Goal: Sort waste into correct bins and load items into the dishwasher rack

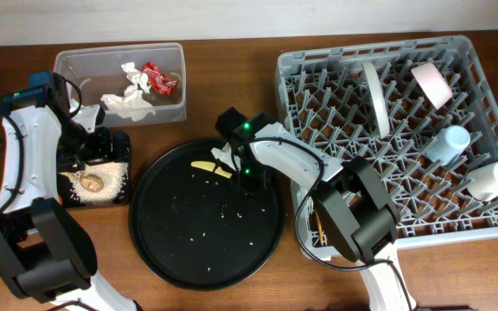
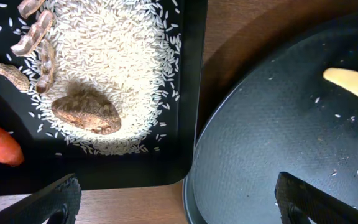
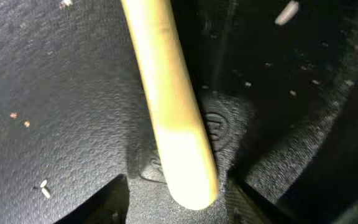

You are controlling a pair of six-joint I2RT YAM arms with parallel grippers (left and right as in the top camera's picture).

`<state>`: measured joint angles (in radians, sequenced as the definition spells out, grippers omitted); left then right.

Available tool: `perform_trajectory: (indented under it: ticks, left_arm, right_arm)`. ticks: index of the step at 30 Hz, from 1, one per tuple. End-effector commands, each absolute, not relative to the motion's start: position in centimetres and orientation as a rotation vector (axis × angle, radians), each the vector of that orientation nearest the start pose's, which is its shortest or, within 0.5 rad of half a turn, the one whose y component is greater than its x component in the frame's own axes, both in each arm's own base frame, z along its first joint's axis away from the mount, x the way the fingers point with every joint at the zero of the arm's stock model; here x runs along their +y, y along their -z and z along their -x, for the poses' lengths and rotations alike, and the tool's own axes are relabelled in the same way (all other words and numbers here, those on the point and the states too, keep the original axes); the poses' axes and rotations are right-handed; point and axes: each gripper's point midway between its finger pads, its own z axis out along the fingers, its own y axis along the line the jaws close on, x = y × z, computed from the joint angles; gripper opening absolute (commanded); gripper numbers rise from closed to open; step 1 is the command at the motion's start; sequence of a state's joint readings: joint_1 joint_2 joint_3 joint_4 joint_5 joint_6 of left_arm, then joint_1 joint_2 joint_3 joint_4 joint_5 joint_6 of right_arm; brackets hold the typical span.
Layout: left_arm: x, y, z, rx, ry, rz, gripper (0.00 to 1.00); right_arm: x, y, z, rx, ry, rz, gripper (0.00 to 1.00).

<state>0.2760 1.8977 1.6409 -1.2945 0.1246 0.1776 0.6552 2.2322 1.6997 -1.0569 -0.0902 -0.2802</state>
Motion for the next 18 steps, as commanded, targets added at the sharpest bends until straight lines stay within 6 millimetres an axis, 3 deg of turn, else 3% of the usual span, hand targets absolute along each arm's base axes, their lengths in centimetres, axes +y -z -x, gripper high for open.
perform_trajectory:
  ticks: [1,4,7,13,15,18]
  left_arm:
    - [7.7,-12.4,-35.7,3.057,0.187,0.157,0.99]
    - [7.7,-12.4,-35.7,3.057,0.186,0.157,0.99]
    - [7.7,-12.4,-35.7,3.056,0.186,0.157,0.99]
    - [7.7,-12.4,-35.7,3.054,0.185,0.156,0.99]
    - [7.7,-12.4,-35.8,3.053,0.185,0.156,0.99]
    - [7.7,-12.4,-35.8,3.053,0.185,0.156,0.99]
  right_arm:
    - [27.0,0.7,-32.5,2.821,-0.122,1.432,0.55]
    - [26.8,0.7,-33.4,2.773,-0.066,1.463,0.54]
    - [27.0,0.7,-33.5,2.767,-0.068,1.459,0.24]
    - [26.3,0.7,-32.4,2.824,-0.073,1.466,0.04]
    - [25.6,0.5,-31.5,2.866,-0.061,1.485,0.04]
    - [25.8,-1.8,-31.5,2.851,-0.080,1.437,0.04]
